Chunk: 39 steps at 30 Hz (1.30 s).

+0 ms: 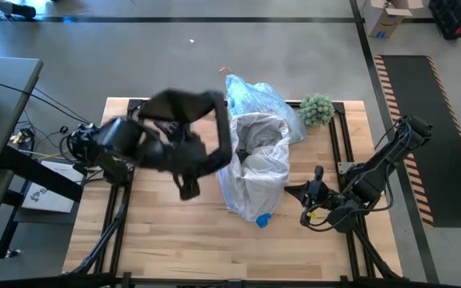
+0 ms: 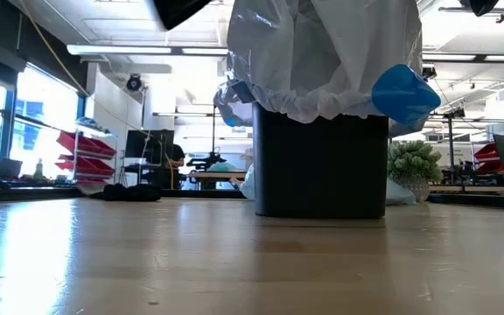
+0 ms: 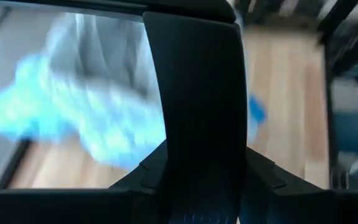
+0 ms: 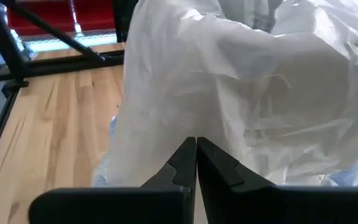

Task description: Place trash/remove bag and relplace

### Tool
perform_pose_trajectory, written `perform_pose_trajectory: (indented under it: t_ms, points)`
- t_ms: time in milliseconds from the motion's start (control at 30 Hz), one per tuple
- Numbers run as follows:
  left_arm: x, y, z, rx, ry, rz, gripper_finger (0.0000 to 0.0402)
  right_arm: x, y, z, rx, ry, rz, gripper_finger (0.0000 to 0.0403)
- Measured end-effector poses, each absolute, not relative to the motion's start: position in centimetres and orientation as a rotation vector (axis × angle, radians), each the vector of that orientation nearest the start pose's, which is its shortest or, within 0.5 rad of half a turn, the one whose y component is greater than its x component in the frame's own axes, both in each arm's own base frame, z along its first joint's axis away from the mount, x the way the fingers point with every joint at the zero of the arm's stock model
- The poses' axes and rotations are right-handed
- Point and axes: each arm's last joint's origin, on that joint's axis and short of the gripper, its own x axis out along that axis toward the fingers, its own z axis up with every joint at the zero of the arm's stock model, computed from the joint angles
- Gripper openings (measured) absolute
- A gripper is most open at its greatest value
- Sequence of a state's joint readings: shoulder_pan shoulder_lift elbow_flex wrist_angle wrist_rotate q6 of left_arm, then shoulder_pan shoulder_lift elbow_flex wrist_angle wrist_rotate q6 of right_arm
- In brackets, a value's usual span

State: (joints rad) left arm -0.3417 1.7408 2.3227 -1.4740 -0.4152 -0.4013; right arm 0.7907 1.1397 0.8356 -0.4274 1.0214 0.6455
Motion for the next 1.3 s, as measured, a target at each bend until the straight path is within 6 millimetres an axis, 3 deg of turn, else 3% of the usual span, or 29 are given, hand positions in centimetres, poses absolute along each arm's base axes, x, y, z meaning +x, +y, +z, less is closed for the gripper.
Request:
perform_pose_trajectory:
  t_ms: [100, 200, 400, 600, 933, 1133, 1300]
  points:
    - [29.8, -7.5, 48.8, -0.029, 0.668, 0.151, 0.0098, 17.7, 13.7, 27.2, 0.095, 0.334, -0.391, 0.0]
    - [31.6, -6.6, 48.8, -0.016, 0.616, 0.044, 0.0098, 18.1, 12.7, 26.9, 0.114, 0.348, -0.459, 0.0]
    - [35.3, -5.4, 46.3, 0.093, 0.674, 0.031, 0.0098, 18.5, 9.1, 25.6, 0.178, 0.462, -0.665, 0.0]
    - [37.2, -5.1, 44.5, 0.111, 0.729, 0.041, 0.0098, 19.2, 7.2, 25.4, 0.172, 0.519, -0.725, 0.0]
    - [36.1, -4.9, 45.6, 0.022, 0.7, 0.09, 0.0098, 22.2, 6.1, 26.4, 0.207, 0.466, -0.603, 0.0]
    - [35.7, -4.9, 45.9, -0.006, 0.706, 0.066, 0.0098, 25.2, 6.5, 25.0, 0.155, 0.467, -0.521, 0.0]
    - [35.4, -4.9, 45.6, -0.007, 0.746, 0.067, 0.0098, 26.4, 6.7, 24.3, 0.126, 0.463, -0.511, 0.0]
